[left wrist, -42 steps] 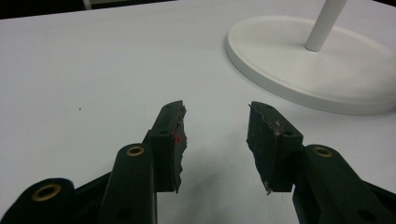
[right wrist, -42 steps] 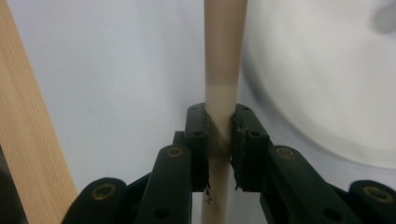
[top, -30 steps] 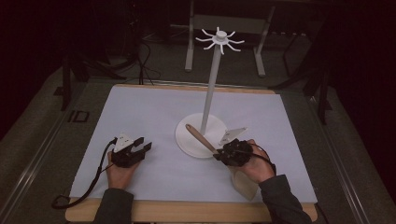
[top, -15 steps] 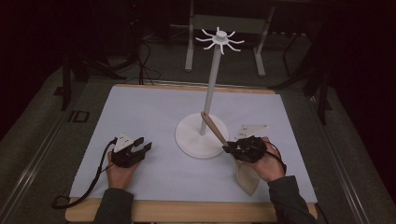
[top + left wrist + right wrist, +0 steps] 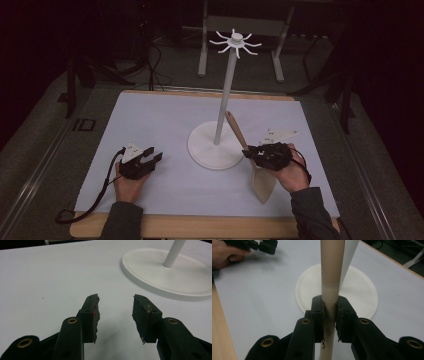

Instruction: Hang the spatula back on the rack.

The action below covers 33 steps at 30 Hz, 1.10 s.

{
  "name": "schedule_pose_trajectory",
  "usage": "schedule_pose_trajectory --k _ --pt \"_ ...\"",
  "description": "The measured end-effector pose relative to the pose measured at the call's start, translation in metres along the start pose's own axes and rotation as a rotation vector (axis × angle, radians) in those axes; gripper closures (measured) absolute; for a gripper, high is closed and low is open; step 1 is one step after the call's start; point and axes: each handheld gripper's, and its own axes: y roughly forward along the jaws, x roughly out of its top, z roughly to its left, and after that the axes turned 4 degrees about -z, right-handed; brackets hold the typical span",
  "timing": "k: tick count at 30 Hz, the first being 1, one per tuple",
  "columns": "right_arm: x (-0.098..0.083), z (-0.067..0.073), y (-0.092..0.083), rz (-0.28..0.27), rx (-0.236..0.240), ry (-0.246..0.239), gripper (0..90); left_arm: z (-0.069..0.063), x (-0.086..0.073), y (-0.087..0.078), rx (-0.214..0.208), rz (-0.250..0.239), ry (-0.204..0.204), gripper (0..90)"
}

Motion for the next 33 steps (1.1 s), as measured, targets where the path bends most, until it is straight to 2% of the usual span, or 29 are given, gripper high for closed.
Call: schedule_pose_trajectory --k 33 --pt "0.026 -0.016 -0.02 -0.162 -0.026 0.037 78.0 0.001 0.0 0.0 0.0 0.005 0.001 56.1"
